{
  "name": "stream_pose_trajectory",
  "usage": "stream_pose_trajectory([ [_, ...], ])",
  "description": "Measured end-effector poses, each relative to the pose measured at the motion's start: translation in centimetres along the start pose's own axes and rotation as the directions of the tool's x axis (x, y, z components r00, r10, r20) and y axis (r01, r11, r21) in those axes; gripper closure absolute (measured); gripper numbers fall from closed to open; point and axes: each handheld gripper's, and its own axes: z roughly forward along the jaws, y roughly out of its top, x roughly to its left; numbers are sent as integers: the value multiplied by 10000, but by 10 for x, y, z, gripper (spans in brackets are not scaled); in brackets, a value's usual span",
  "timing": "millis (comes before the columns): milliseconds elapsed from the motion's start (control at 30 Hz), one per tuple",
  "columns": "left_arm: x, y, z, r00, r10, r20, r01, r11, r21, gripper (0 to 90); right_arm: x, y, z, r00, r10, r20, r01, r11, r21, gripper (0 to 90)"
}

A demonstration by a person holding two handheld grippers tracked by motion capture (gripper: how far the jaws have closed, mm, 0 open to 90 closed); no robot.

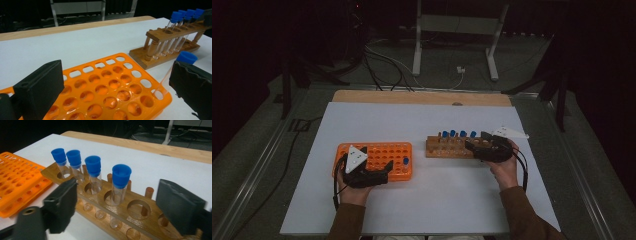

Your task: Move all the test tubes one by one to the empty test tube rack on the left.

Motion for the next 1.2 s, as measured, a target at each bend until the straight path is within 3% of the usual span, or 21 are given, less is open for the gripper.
stream_pose_trajectory([
  [300, 4, -2, 0, 9997, -146, -194, 147, 9999, 47, 6, 3, -1, 9, 9992, -347, 186, 349, 9993, -101, 545],
  [500, 3, -3, 2, 9995, -134, -268, 137, 9998, 115, 6, 6, -2, 11, 9952, -678, 703, 677, 9977, 45, 707],
  [767, 3, -4, 2, 9995, -137, -286, 140, 9998, 119, 6, 15, -1, 13, 9871, -1298, 935, 1287, 9915, 180, 753],
  [1200, 2, -4, 4, 9999, -105, -133, 108, 9998, 178, 6, 13, 2, 9, 9929, -795, 889, 799, 9968, -6, 761],
])
